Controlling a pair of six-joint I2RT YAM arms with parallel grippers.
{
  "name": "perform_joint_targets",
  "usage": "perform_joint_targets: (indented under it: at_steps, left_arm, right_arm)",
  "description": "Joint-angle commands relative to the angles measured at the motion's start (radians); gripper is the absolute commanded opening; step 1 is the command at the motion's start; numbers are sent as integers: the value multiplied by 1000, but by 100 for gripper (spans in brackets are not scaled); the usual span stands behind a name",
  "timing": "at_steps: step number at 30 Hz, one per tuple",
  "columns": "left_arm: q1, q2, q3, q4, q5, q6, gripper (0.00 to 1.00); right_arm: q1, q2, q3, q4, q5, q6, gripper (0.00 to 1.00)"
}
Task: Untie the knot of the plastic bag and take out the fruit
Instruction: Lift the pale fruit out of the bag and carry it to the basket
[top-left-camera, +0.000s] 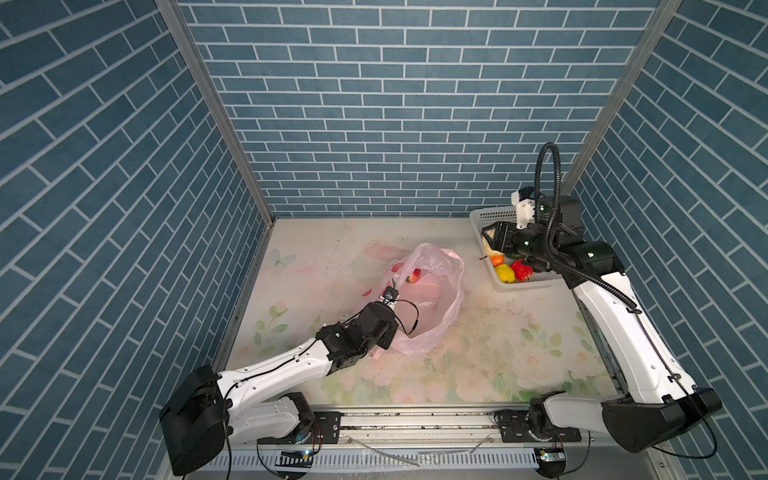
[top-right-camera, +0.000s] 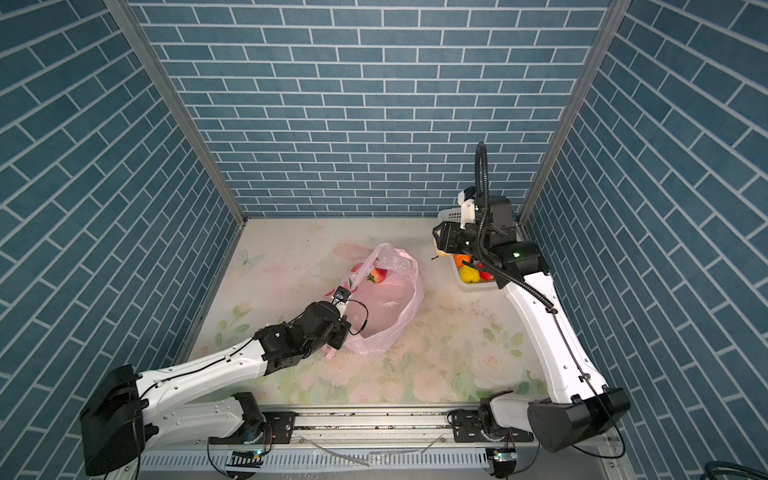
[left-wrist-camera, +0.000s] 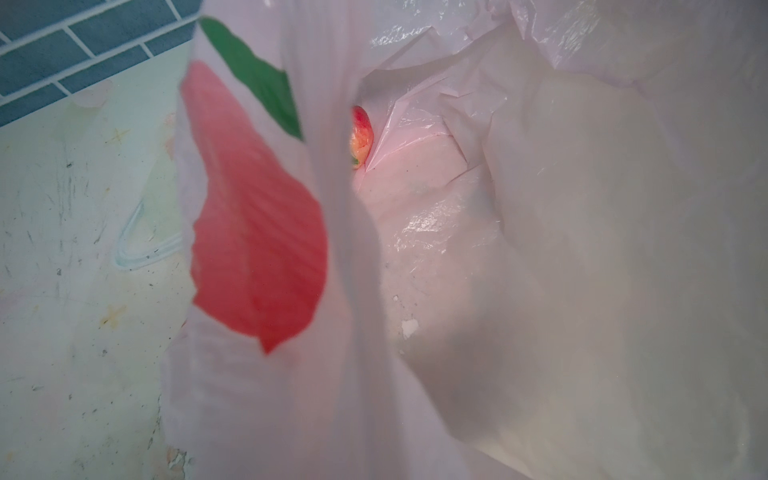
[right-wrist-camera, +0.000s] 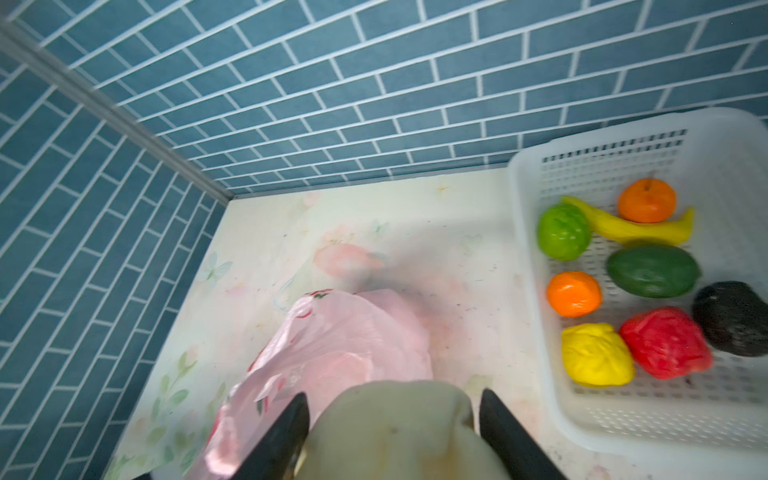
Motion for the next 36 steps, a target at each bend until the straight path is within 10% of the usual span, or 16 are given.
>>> perform_joint_targets:
  at_steps: [1,22,36]
  left_arm:
    - [7,-10,22,-12,5,4,0]
    - [7,-15,23,5,10,9,0]
    - [8,-22,28,-13,3,2,0]
  right_arm:
    - [-77,24,-49,44,-6,-46,59]
    - [-341,681,184,265,53,-114,60]
    - [-339,688,166,230,96,-117,90]
